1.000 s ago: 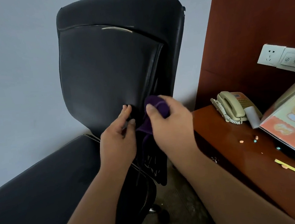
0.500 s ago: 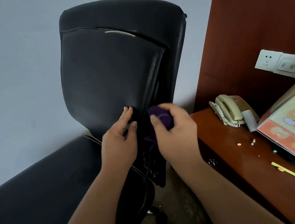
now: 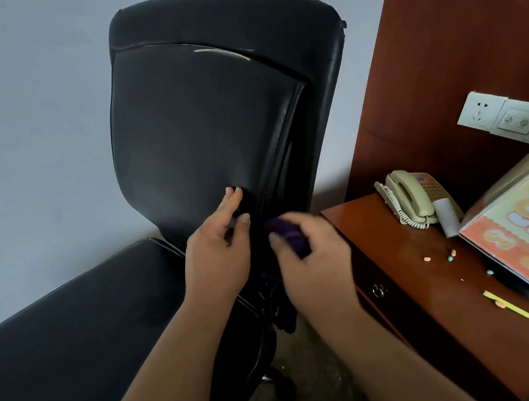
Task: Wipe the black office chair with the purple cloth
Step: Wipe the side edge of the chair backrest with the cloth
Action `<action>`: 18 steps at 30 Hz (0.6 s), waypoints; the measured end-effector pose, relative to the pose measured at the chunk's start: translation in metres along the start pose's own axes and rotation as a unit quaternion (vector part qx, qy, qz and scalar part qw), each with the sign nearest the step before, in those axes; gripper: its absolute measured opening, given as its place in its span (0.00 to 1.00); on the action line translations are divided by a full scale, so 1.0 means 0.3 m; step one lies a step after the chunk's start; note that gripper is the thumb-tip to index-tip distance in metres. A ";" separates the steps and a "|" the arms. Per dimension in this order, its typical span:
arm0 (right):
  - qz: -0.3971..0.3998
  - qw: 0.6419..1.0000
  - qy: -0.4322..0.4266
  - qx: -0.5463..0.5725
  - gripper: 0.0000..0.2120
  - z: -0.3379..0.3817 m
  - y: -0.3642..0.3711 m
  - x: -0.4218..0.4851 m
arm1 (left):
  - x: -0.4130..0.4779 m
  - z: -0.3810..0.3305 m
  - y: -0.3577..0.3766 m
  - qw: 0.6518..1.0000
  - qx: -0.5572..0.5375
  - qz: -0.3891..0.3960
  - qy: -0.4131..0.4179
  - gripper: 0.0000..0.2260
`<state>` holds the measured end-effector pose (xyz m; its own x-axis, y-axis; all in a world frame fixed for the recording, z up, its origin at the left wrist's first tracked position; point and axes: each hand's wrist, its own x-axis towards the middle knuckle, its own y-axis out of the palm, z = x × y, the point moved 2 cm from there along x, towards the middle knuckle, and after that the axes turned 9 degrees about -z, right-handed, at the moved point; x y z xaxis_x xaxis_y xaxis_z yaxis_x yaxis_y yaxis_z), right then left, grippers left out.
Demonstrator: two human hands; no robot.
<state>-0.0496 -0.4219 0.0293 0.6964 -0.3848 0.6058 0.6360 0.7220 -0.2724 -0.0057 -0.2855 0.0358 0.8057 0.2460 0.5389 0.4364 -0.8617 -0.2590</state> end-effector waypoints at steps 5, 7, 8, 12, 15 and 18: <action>-0.127 0.986 -0.107 -0.013 0.11 0.143 -0.099 0.212 | -0.006 0.001 0.000 1.000 -0.013 -0.002 -0.004 0.20; -0.126 0.984 -0.121 -0.029 0.11 0.169 -0.090 0.260 | -0.004 0.002 0.001 1.000 -0.014 -0.001 -0.004 0.20; -0.122 0.985 -0.120 -0.038 0.11 0.169 -0.076 0.266 | -0.003 0.003 0.002 1.000 -0.015 0.000 -0.004 0.20; -0.105 0.989 -0.080 -0.071 0.14 0.096 -0.009 0.186 | 0.000 0.007 0.002 1.000 -0.006 0.010 0.002 0.21; -0.110 0.990 -0.046 -0.068 0.14 0.029 0.036 0.098 | 0.005 0.014 0.001 1.000 -0.009 0.015 0.004 0.21; -0.069 0.995 -0.002 -0.072 0.12 -0.041 0.072 0.019 | 0.009 0.018 0.000 1.000 -0.010 0.015 0.004 0.21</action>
<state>-0.0279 -0.4155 0.0177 0.5973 -0.4726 0.6480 0.7674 0.5715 -0.2906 -0.0014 -0.2826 0.0328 0.8154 0.2159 0.5371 0.4037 -0.8771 -0.2602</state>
